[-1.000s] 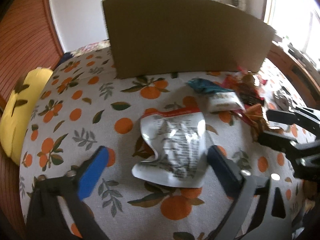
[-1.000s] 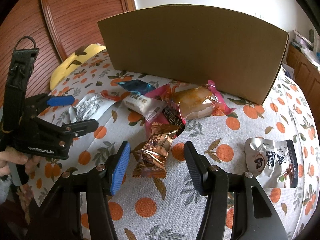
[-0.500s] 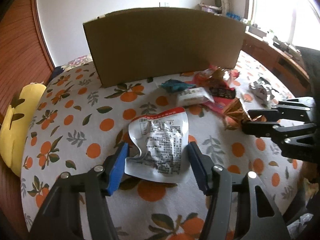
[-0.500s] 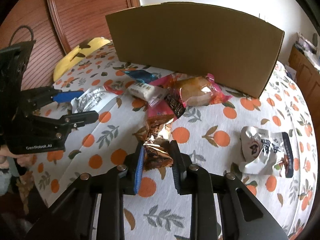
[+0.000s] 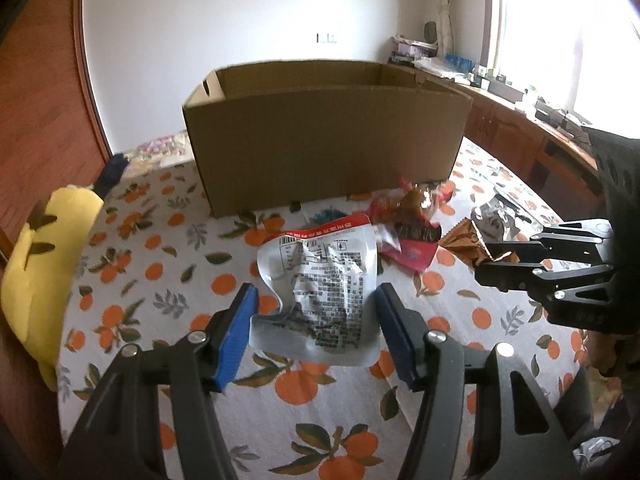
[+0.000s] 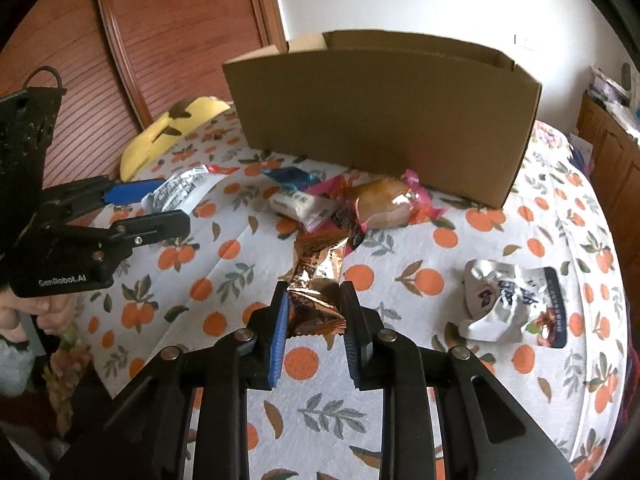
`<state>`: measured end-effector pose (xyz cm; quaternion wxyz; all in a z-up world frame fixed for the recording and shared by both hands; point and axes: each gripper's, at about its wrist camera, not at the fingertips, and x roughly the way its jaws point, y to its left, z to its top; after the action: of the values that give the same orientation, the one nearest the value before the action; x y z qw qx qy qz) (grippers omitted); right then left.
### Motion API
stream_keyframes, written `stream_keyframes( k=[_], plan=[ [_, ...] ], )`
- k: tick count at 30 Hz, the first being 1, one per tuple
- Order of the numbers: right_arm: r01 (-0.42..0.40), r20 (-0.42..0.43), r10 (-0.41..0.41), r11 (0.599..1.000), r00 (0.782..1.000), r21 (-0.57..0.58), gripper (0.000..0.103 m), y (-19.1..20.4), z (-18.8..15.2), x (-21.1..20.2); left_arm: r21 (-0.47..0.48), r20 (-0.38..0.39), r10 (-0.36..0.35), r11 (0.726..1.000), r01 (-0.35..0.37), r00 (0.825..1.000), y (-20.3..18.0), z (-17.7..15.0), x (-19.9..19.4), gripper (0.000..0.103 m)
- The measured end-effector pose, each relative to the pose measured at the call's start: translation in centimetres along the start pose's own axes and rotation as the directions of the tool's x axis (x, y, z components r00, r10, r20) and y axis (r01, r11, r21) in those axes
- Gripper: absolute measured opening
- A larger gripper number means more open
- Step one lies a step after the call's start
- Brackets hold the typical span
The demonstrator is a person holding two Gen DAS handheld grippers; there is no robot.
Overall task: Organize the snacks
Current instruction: 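Grasp the white packet with the left tool while the right tool grips a brown wrapper, then carry the white packet and brown wrapper over the box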
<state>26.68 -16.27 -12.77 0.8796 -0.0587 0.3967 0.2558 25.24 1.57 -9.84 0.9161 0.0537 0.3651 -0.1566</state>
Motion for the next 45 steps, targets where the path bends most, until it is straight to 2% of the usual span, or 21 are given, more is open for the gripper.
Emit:
stream_keyframes(
  k=[21,36,45],
  plan=[
    [0.029,0.111,-0.027,0.999,0.993,-0.022,0.023,-1.3,5.1,-4.4,0.046,0.112,0.031,0.998,-0.036,0.993,1.0,5.4,-2.5,0.060],
    [0.073,0.147,-0.064,0.996,0.987,-0.057,0.023,-1.3,7.1,-5.6,0.052,0.191,-0.024,0.999,0.015,0.981,0.8,8.6,-2.8,0.060],
    [0.091,0.190,-0.073,0.992,0.979,-0.089,0.023,-1.6,10.0,-6.1,0.057,0.225,-0.027,0.998,0.014,0.974,1.6,12.1,-1.4,0.060]
  ],
)
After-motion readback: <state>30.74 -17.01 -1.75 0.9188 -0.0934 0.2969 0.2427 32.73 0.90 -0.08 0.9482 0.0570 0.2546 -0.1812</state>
